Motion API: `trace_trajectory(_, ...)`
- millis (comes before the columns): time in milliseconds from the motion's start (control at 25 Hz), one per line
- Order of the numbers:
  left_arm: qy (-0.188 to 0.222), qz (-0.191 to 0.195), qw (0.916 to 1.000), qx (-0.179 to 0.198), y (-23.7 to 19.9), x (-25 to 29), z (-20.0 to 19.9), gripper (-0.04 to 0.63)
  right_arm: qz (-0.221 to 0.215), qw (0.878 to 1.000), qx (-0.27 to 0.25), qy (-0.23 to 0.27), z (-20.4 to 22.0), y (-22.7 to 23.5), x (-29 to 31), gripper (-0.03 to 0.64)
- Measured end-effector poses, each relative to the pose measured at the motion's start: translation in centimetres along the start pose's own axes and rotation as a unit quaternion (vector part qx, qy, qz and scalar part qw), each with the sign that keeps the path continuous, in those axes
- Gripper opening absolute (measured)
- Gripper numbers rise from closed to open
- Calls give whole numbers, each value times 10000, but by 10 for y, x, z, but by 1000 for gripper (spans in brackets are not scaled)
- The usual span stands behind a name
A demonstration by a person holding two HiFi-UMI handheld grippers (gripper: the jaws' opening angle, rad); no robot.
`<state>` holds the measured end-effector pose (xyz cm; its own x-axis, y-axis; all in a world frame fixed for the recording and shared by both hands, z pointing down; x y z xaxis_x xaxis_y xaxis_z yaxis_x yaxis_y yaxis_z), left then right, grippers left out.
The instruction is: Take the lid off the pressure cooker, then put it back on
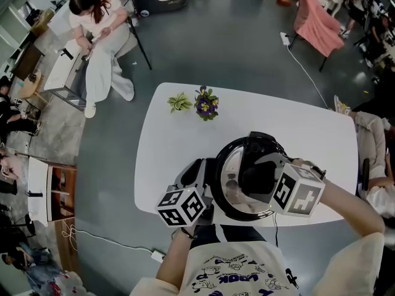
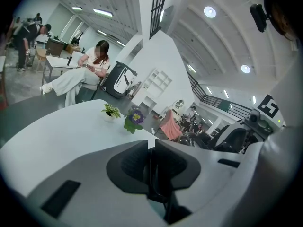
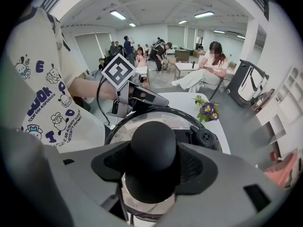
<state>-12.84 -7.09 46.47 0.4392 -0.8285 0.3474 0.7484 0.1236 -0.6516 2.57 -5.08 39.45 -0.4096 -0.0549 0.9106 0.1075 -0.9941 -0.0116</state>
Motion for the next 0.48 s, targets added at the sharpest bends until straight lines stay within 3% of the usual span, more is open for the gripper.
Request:
trace_trajectory(400, 94, -45, 9994, 344, -1, -2, -11, 89, -20, 9976, 218, 654, 5, -1, 0, 305)
trace_trajectory(480, 144, -44, 9990, 430, 0, -3, -17, 96, -59, 9948, 403, 937, 4, -2, 0, 355)
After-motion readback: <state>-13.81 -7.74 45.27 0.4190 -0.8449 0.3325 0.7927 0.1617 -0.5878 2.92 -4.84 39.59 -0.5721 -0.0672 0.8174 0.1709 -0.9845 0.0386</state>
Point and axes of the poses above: the fingertips, and each gripper's own axes: x forward along the fingers, y to its right, z out of its underside, the point moved 4 cm from there along -x, backward along the fingers, and after that the axes turned 5 degrees about z, right-handed, at the moved point
